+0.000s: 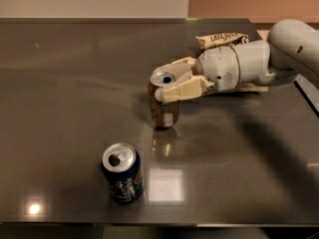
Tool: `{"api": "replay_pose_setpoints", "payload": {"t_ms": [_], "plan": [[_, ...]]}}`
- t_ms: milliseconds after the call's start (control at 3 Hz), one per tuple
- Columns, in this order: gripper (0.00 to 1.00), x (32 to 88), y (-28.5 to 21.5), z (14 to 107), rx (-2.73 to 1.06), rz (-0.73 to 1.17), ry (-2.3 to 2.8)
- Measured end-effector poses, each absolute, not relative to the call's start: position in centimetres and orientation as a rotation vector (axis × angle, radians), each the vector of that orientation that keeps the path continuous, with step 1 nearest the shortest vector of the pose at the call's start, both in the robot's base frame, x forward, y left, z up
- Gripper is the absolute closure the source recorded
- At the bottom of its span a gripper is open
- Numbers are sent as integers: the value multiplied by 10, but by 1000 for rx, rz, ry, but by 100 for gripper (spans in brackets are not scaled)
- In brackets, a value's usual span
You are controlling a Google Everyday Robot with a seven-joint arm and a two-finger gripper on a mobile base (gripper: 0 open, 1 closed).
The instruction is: Place orange can upright
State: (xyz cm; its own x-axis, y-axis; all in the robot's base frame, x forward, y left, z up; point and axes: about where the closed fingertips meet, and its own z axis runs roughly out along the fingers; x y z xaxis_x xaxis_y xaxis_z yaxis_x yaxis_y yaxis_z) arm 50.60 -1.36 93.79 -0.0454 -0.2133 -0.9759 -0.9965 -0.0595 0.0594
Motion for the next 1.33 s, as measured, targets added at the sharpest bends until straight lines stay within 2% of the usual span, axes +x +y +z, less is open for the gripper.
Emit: {"api": "replay_pose_setpoints", "payload": {"t_ms": [333, 1333], "plan": [[82, 510, -13, 936, -1342, 1216, 1341], [13, 512, -13, 923, -1306, 1237, 1318]]}}
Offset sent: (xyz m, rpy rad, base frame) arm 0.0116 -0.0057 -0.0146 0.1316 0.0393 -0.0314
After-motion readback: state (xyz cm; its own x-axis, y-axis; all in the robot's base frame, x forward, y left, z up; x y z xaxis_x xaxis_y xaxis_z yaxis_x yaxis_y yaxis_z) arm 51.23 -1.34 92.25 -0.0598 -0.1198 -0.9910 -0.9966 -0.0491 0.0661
